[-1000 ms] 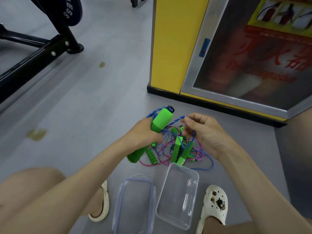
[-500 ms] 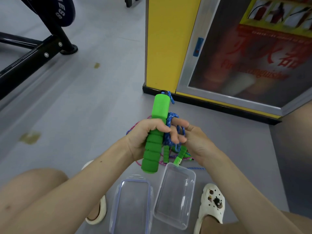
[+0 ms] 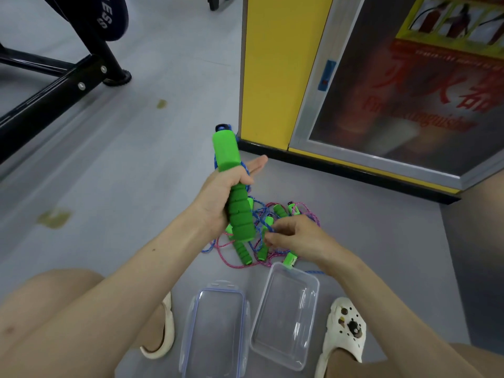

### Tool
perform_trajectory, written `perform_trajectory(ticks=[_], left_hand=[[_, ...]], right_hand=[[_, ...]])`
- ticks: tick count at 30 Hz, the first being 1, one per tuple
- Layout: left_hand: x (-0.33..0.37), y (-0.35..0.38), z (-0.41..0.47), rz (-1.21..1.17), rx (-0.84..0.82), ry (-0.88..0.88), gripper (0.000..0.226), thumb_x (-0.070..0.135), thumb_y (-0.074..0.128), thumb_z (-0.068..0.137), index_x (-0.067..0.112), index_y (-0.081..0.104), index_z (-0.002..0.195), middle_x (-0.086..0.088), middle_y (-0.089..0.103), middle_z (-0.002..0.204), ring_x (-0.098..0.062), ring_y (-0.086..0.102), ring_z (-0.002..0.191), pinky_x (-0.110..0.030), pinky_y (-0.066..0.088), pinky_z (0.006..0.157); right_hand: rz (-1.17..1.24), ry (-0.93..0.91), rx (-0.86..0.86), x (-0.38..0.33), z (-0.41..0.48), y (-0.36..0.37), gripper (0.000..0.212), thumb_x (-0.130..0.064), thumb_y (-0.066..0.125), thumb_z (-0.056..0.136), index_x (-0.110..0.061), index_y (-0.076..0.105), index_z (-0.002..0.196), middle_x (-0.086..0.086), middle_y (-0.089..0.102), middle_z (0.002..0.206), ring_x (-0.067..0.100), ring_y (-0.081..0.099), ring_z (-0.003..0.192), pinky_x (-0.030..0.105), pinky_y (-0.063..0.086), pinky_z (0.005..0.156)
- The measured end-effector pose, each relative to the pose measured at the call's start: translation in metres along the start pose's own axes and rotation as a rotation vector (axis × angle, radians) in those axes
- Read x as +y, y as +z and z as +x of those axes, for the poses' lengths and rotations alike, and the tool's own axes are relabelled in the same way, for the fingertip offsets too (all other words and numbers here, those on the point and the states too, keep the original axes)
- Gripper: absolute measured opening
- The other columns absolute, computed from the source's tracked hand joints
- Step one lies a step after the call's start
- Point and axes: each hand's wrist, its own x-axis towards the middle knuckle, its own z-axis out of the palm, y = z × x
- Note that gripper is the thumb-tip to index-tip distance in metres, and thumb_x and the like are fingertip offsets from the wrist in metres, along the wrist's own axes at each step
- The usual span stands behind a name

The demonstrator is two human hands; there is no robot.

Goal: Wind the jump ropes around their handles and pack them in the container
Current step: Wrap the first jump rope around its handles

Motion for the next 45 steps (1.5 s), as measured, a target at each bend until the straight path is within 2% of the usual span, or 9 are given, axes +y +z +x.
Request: perform_trajectory(ticks=[5,12,16,19,23,30,33,38,45], left_hand=[[-0.005,-0.021,0.004,0.972,0.098,0.084,0.038,0.005,0.061,0.079,0.016,0.042,0.11,-0.003,0.054,0.096,-0.015,0.05,0.07,-0.029,0.042,0.06],[-0.023,-0.036,0.008,1.339,-0.057,0.159,0.058,0.001,0.065,0.075,0.001,0.04,0.126,-0.003,0.032,0.15,-0.021,0.054,0.096,-0.022,0.044,0.066],[-0.019,-0.03,0.006,1.199,-0.036,-0.062,0.022,0.005,0.067,0.075,0.011,0.052,0.089,-0.006,0.059,0.082,-0.015,0.051,0.063,-0.025,0.041,0.053],[-0.016,-0.021,0.0,0.859,-0.17,-0.221,0.019,-0.002,0.067,0.062,0.011,0.058,0.073,-0.007,0.065,0.066,-0.022,0.061,0.063,-0.023,0.045,0.058],[-0.021,-0.015,-0.006,0.491,-0.403,-0.258,0.033,-0.002,0.05,0.055,0.007,0.068,0.082,-0.013,0.068,0.069,-0.028,0.068,0.083,-0.043,0.049,0.091],[-0.032,-0.006,-0.006,0.2,-0.595,-0.339,0.047,0.008,0.059,0.049,-0.001,0.066,0.095,-0.013,0.073,0.084,-0.027,0.065,0.087,-0.033,0.047,0.089],[-0.035,-0.001,-0.004,0.039,-0.583,-0.334,0.043,0.005,0.055,0.054,0.003,0.072,0.093,-0.015,0.072,0.091,-0.028,0.066,0.09,-0.034,0.049,0.093],[-0.03,0.012,-0.004,-0.221,-0.598,-0.276,0.06,-0.001,0.036,0.065,0.001,0.065,0.117,-0.017,0.065,0.121,-0.026,0.064,0.111,-0.034,0.051,0.095],[-0.022,0.011,0.009,-0.314,-0.155,-0.077,0.068,-0.004,0.041,0.07,0.007,0.046,0.136,-0.008,0.052,0.141,-0.019,0.05,0.128,-0.033,0.041,0.106]], right_hand=[[0.043,-0.036,0.119,-0.007,0.002,-0.017,0.017,-0.018,0.065,0.088,-0.028,0.067,0.075,-0.008,0.07,0.071,0.003,0.065,0.07,0.022,0.05,0.073],[0.049,-0.066,0.109,-0.014,-0.001,-0.025,0.007,-0.02,0.07,0.084,-0.014,0.07,0.088,0.004,0.07,0.071,0.006,0.061,0.061,0.015,0.048,0.06],[0.234,-0.111,0.235,-0.016,0.002,-0.024,0.003,-0.013,0.066,0.087,-0.015,0.067,0.085,0.003,0.068,0.076,0.007,0.06,0.068,0.017,0.049,0.069],[0.337,-0.119,0.319,-0.016,0.003,-0.024,0.006,-0.013,0.062,0.089,-0.015,0.066,0.085,0.009,0.069,0.085,0.009,0.062,0.075,0.016,0.049,0.075],[0.447,-0.088,0.37,-0.014,0.004,-0.026,0.007,-0.016,0.061,0.09,-0.015,0.065,0.085,0.004,0.068,0.081,0.008,0.062,0.077,0.017,0.047,0.078],[0.767,-0.028,0.111,-0.01,0.002,-0.023,0.022,-0.02,0.054,0.094,0.0,0.057,0.103,-0.001,0.051,0.047,0.012,0.048,0.04,0.026,0.044,0.052],[0.925,-0.047,-0.027,-0.014,-0.004,-0.024,0.019,-0.017,0.043,0.099,-0.004,0.051,0.087,-0.005,0.037,0.037,0.011,0.032,0.029,0.017,0.031,0.041],[0.449,-0.039,0.159,-0.005,-0.002,-0.015,0.035,0.004,0.037,0.097,-0.024,0.048,0.08,-0.016,0.054,0.072,-0.004,0.046,0.067,0.007,0.039,0.06],[-0.05,0.041,0.013,0.009,0.007,-0.002,0.021,-0.028,0.052,0.096,-0.019,0.067,0.083,0.004,0.07,0.088,0.013,0.06,0.084,0.04,0.045,0.09]])
